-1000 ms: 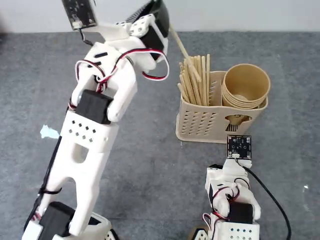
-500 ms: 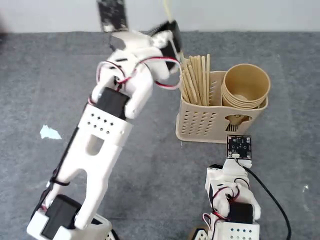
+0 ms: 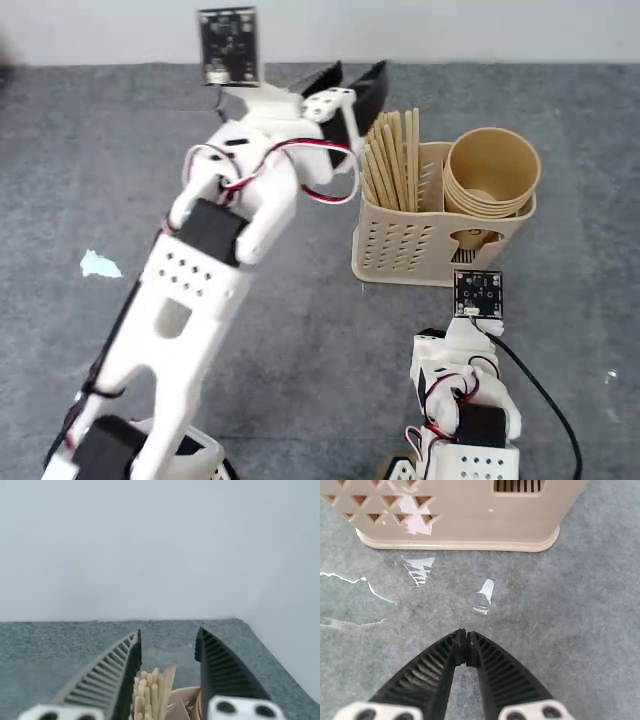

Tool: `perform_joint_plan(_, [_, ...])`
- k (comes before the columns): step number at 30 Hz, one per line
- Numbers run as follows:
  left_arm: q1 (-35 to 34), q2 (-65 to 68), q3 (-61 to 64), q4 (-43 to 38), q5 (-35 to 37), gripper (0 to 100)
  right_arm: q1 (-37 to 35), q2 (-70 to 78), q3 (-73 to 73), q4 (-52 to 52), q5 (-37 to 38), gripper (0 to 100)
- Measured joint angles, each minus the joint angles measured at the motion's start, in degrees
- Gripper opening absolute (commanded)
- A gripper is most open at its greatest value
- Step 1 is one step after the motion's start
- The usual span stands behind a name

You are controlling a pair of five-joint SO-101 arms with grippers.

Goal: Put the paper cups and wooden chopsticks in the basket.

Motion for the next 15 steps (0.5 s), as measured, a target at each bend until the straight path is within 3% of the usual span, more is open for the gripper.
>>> perform_joint_plan(5, [-2.81,-6.77,0.00,9.14,0.00,15,0.00,0.00,0.00,0.00,0.00,0.9])
perform_joint_plan(10, [-6.59,-15.74,0.00,21.36,0.00,1,0.00,0.00,0.00,0.00,0.00,0.9])
perform_joint_plan(15, [-9.85,-25.41,1.76,30.15,0.00,1,0.00,0.00,0.00,0.00,0.00,0.9])
